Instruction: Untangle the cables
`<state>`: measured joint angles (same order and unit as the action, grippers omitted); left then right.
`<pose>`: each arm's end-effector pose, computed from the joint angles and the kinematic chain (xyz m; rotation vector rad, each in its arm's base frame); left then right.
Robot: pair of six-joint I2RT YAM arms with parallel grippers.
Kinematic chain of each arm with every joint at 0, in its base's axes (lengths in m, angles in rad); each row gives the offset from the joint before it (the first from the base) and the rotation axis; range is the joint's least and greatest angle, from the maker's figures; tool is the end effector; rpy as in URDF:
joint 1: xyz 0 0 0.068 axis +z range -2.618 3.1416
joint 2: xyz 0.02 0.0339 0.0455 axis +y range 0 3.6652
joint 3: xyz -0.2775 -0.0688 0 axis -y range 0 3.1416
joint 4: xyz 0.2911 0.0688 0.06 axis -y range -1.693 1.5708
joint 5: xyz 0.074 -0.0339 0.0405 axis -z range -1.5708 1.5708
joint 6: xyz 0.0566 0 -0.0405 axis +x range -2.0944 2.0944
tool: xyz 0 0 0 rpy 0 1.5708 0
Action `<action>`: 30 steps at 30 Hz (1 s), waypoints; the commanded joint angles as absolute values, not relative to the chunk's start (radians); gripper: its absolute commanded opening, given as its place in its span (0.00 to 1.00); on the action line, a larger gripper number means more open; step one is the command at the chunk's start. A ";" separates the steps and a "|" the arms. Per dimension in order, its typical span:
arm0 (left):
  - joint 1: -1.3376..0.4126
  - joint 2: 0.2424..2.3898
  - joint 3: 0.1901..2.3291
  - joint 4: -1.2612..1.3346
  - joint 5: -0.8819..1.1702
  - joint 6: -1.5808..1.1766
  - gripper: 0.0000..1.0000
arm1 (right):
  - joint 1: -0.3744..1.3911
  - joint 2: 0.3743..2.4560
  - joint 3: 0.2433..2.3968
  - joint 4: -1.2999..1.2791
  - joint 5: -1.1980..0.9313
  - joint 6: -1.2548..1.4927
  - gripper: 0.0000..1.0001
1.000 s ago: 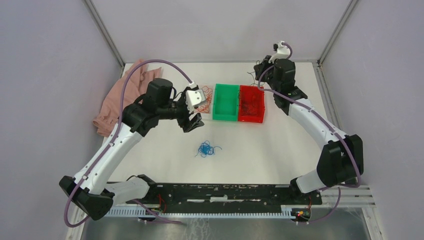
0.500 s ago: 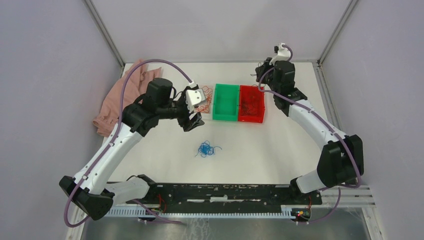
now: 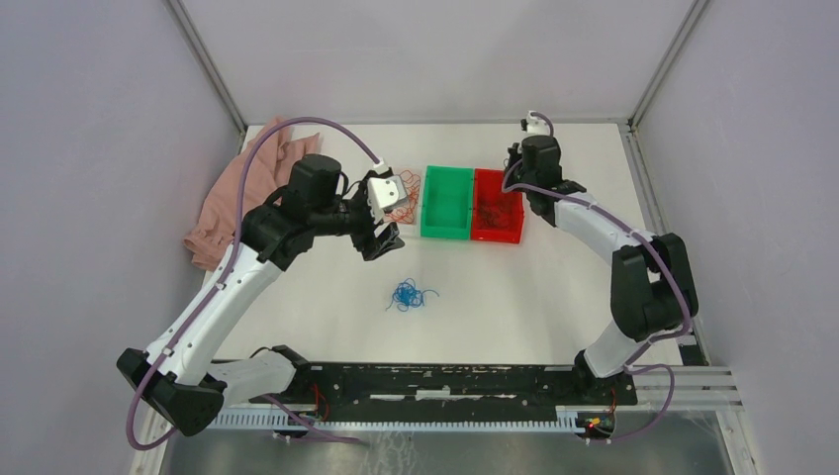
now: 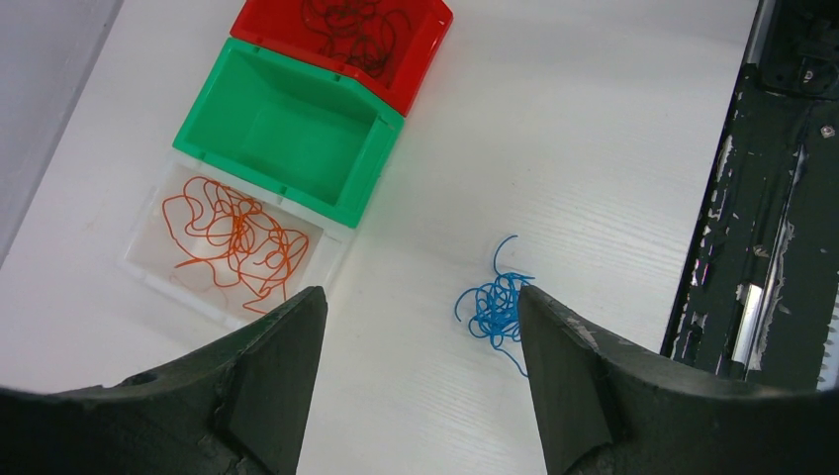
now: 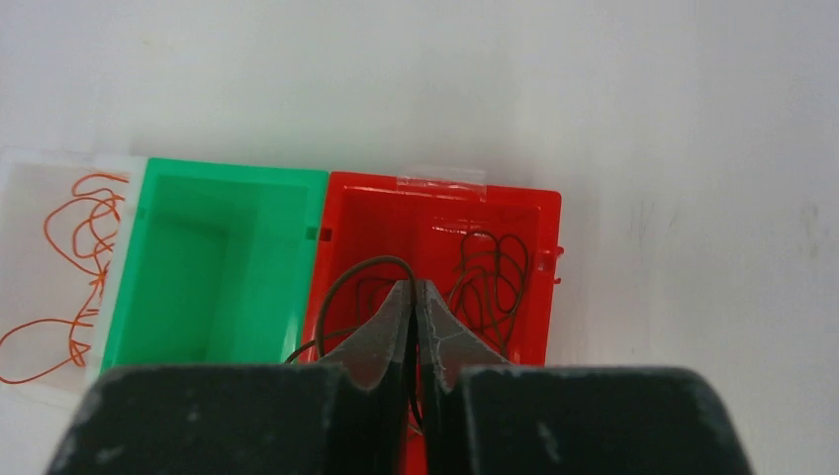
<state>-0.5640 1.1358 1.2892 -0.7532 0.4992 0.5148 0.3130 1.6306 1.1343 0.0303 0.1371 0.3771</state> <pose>0.2253 -0.1745 0.3991 1.3349 1.6743 -0.5684 0.4185 0.1273 0.2462 0.1519 2.0391 0.2939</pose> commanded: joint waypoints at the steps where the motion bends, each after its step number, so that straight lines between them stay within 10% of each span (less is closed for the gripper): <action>1: -0.561 1.109 1.324 -0.715 0.502 0.512 0.78 | 0.310 1.681 1.196 -0.032 0.153 0.360 0.13; 5: -0.562 1.109 1.318 -0.716 0.497 0.513 0.80 | 0.310 1.710 1.266 -0.128 0.176 0.365 0.38; 10: -0.562 1.112 1.320 -0.715 0.498 0.514 0.81 | 0.310 1.693 1.335 -0.238 0.192 0.349 0.46; 30: -0.562 1.124 1.319 -0.723 0.473 0.497 0.87 | 0.348 1.778 1.289 -0.276 0.249 0.466 0.26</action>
<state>-0.5640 1.1358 1.2892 -0.7471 0.4950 0.5140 0.3347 1.7023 1.2457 -0.3084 0.1879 0.4667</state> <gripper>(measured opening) 0.867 0.275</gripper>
